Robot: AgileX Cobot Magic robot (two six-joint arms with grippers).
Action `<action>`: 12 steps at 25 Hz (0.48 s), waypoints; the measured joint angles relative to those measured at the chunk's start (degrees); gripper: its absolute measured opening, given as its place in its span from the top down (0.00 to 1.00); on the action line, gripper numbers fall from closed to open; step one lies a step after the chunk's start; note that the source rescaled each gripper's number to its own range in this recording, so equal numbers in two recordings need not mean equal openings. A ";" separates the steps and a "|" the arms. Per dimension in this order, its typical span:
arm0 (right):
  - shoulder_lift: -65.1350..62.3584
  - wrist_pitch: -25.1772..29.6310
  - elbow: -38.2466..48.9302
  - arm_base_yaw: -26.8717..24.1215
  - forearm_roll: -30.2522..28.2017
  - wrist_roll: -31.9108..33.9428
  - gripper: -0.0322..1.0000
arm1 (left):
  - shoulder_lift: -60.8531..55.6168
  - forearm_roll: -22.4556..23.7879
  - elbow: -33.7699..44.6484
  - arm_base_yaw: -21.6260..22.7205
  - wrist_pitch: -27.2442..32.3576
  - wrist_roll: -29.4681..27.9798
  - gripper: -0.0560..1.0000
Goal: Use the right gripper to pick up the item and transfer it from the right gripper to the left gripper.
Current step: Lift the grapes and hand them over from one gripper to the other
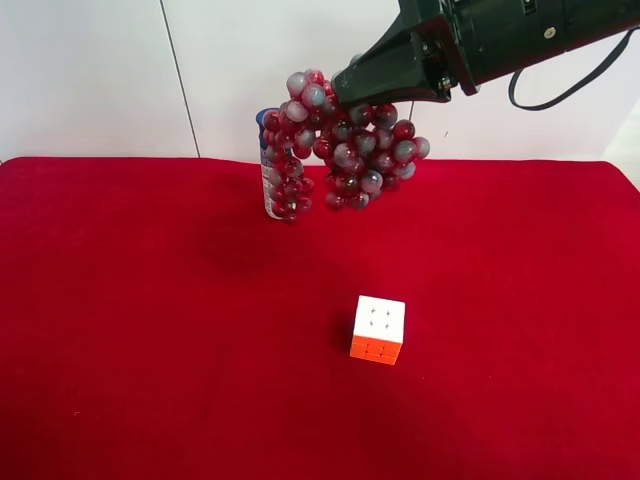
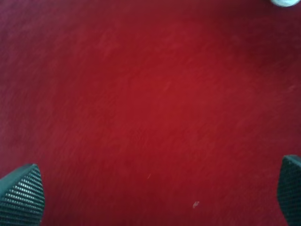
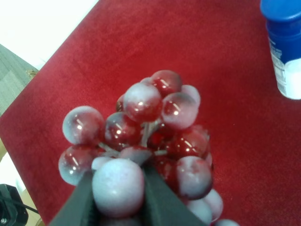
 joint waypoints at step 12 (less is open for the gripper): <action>0.00 0.00 0.00 0.00 0.05 0.00 0.95 | 18.35 -12.32 -2.26 -12.76 -8.10 11.91 0.00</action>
